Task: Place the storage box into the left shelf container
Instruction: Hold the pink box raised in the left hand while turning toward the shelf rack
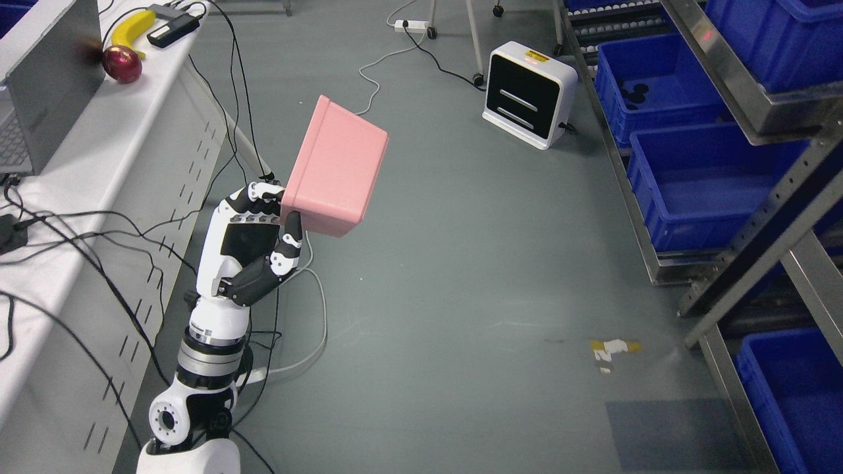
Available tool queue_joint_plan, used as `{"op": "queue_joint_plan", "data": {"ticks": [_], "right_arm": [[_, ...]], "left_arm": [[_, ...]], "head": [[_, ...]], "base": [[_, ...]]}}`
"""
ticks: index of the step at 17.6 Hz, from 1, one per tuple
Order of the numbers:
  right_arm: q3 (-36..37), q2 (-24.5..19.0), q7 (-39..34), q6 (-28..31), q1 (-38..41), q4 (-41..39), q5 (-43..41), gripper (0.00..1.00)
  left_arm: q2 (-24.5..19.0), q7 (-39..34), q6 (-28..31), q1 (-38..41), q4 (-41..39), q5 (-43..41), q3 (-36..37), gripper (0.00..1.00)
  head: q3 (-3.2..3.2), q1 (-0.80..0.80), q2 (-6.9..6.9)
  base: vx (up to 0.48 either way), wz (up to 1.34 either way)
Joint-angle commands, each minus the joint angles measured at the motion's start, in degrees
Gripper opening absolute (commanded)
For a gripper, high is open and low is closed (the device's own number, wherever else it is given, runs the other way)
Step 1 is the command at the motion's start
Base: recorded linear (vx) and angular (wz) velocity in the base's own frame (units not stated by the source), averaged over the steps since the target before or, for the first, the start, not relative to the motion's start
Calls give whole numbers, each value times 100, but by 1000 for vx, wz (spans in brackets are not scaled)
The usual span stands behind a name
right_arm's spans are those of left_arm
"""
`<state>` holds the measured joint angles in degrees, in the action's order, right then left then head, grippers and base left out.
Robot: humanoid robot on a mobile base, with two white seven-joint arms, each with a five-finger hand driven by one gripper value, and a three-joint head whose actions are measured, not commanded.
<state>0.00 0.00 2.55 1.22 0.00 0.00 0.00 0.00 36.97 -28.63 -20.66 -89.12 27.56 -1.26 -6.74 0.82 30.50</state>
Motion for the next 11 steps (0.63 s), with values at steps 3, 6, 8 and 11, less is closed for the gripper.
{"op": "queue_joint_plan", "data": {"ticks": [3,6,8,11], "right_arm": [[26,100,0,1,0,-100,0,100],[26,100,0,1,0,-100,0,100],[26,100,0,1,0,-100,0,100],[26,100,0,1,0,-100,0,100]], "left_arm": [[-100,4,-46,88,27,30,152,0],[-100,4,-116,193,27,30,240,0],[-100,4,-177,281,27,30,301,0],[-100,12,-248,430,27,30,371,0]], "head": [[0,0,0],[0,0,0],[0,0,0],[0,0,0]], "base": [[635,-2],[490,-358],[411,-617],[301,-893]]}}
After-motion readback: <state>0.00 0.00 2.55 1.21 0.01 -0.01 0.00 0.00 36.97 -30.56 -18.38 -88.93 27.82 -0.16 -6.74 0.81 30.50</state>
